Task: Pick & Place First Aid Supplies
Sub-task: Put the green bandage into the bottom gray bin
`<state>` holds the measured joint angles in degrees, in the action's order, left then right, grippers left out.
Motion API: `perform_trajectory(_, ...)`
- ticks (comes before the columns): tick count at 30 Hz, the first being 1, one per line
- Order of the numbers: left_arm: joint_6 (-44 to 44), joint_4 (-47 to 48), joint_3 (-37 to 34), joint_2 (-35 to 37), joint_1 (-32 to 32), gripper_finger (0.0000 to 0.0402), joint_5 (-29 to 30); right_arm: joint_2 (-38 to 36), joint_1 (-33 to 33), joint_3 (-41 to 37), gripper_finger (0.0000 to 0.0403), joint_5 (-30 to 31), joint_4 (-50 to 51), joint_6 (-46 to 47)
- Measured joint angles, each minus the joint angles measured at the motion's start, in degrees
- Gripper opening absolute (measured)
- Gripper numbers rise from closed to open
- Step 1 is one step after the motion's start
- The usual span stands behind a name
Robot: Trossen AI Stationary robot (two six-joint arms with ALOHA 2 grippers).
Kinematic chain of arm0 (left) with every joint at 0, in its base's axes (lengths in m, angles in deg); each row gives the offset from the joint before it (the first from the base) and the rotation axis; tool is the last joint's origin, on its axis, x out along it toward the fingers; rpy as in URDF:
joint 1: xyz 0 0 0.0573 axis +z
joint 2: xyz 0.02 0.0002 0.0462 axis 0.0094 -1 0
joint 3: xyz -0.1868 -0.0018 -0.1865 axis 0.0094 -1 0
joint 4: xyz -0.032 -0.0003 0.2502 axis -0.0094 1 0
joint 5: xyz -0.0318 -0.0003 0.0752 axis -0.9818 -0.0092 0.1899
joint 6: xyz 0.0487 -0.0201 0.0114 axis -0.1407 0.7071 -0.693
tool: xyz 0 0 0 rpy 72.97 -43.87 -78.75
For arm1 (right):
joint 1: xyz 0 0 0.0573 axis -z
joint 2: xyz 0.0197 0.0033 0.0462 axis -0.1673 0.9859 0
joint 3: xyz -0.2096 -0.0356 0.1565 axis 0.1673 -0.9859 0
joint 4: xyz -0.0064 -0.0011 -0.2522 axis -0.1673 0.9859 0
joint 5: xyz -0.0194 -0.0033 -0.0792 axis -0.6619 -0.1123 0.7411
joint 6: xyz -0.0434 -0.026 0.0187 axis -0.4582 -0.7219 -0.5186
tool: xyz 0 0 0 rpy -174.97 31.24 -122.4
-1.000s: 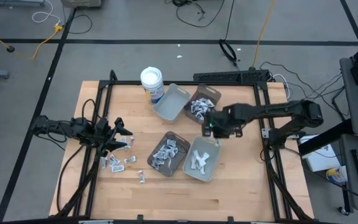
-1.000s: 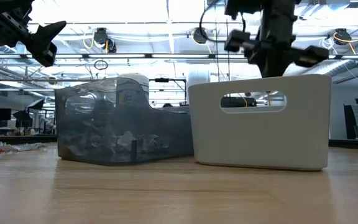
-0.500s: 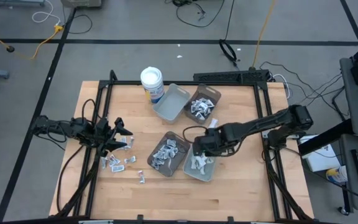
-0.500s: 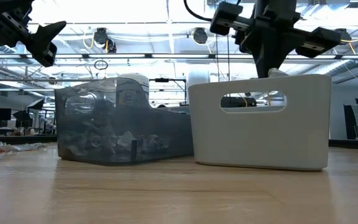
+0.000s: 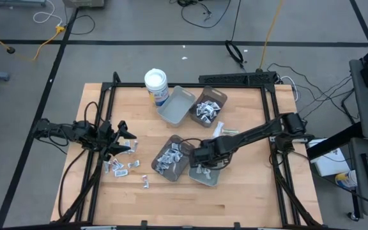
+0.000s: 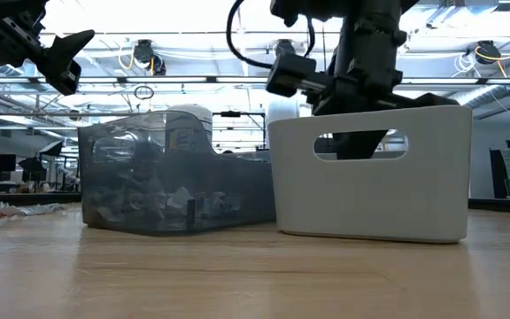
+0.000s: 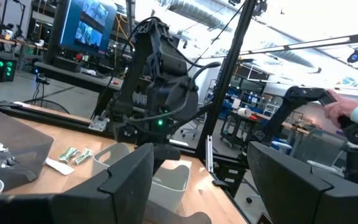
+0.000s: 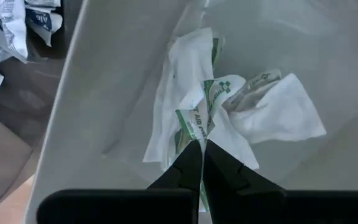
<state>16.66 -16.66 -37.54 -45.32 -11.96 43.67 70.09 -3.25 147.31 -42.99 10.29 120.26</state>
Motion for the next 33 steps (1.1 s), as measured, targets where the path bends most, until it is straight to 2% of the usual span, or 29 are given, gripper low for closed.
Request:
perform_trajectory(2, 0.0, 0.0, 0.0, 0.0, 0.0, 0.0267, 0.0, 0.5, 0.0, 0.0, 0.0004, -1.1, -0.6, -0.7)
perform_trajectory(5, 0.0, 0.0, 0.0, 0.0, 0.0, 0.0267, 0.0, 0.6, 0.0, 0.0, 0.0007, 0.4, -0.5, -2.1)
perform_trajectory(8, 0.0, 0.0, 0.0, 0.0, 0.0, 0.0267, 0.0, 0.5, 0.0, 0.0, 0.0026, 0.8, -0.2, -3.0)
perform_trajectory(16, 0.0, 0.0, 0.0, 0.0, 0.0, 0.0267, 0.0, -0.3, 0.0, 0.0, 0.0136, 0.6, 1.4, -3.9)
perform_trajectory(19, 0.0, 0.0, 0.0, 0.0, 0.0, 0.0267, 0.0, -2.1, 0.3, 0.0, 0.0165, 0.7, 1.9, -6.0)
perform_trajectory(24, 0.0, 0.0, 0.0, 0.0, 0.0, 0.0267, 0.0, -5.3, 2.2, 0.0, 0.0182, 0.6, 2.6, -15.5)
perform_trajectory(33, 0.0, 0.0, 0.0, 0.0, 0.0, 0.0267, 0.0, -9.8, 5.9, 0.0, 0.0173, -1.2, 2.9, -39.2)
